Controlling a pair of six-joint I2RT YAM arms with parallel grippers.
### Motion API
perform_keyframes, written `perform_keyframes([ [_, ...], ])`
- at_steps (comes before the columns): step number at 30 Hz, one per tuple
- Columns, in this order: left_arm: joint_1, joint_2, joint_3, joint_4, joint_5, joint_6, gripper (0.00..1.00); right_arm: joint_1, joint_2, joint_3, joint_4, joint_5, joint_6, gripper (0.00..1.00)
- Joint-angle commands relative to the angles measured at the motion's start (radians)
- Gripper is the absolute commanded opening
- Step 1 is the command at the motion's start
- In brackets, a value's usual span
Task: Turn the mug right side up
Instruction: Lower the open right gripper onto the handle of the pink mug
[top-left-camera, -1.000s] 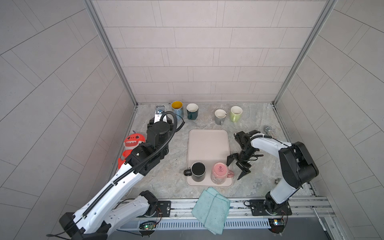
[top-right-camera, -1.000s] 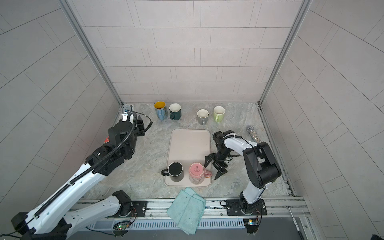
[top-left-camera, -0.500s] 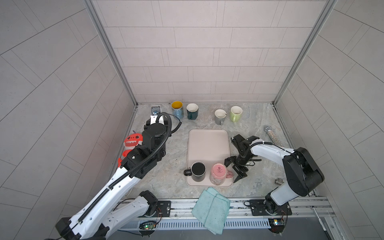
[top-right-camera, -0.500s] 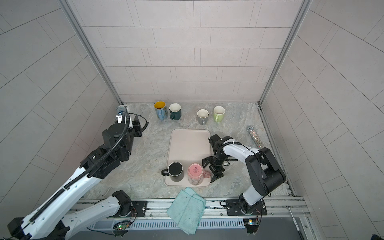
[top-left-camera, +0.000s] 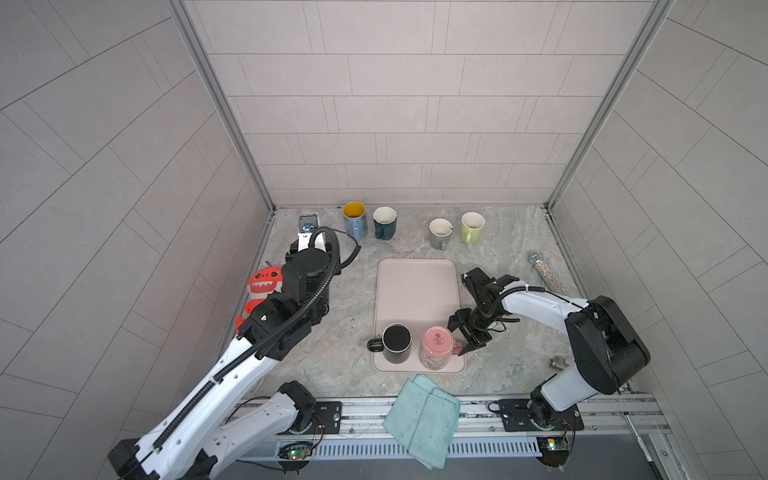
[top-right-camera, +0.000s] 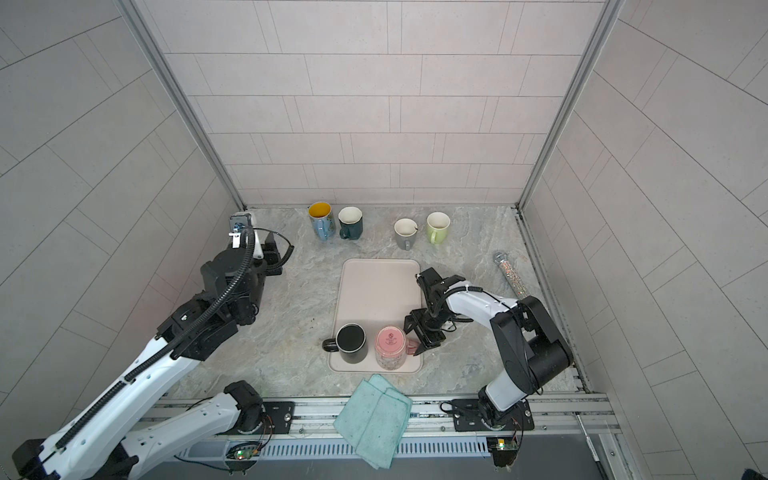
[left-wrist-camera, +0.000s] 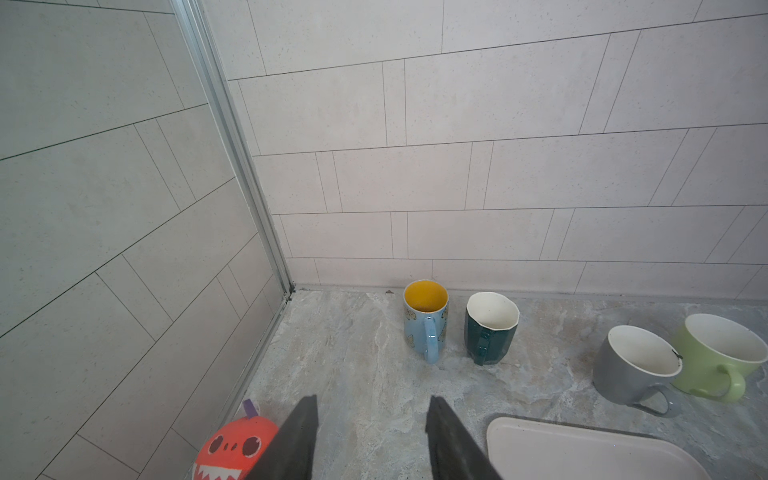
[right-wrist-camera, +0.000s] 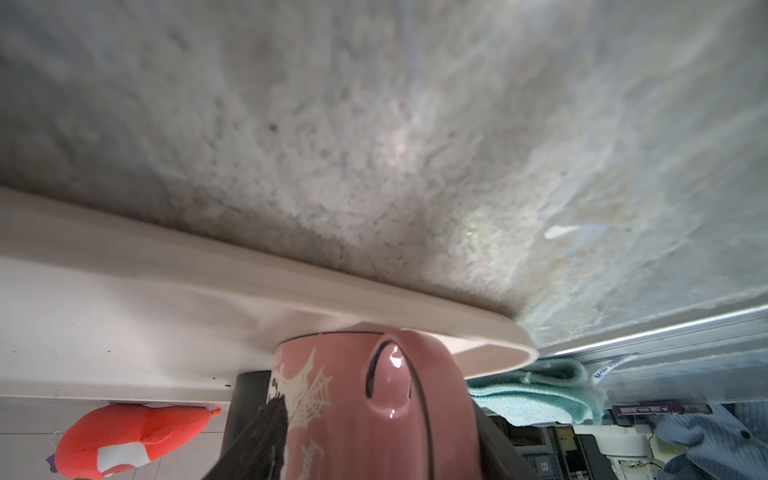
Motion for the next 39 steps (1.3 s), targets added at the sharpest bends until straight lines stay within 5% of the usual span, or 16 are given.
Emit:
perform_keyframes([
  [1,0.007,-0.016,-0.008,-0.016,-0.003,-0.01,0.47,0.004,-0.017,-0.002,0.023,0.032,0.087,0.59],
  [8,0.008,-0.031,-0.017,-0.022,-0.008,-0.015,0.46,-0.026,-0.016,-0.002,0.037,0.041,0.066,0.44],
  [24,0.007,-0.039,-0.021,-0.031,0.0,-0.031,0.46,-0.017,-0.052,0.033,0.005,0.036,0.049,0.57],
  [33,0.008,-0.04,-0.023,-0.032,0.007,-0.034,0.46,0.019,-0.047,0.029,0.004,0.018,0.055,0.56],
  [39,0.006,-0.039,-0.026,-0.034,0.009,-0.038,0.46,0.029,-0.043,0.022,0.028,0.013,0.064,0.44],
])
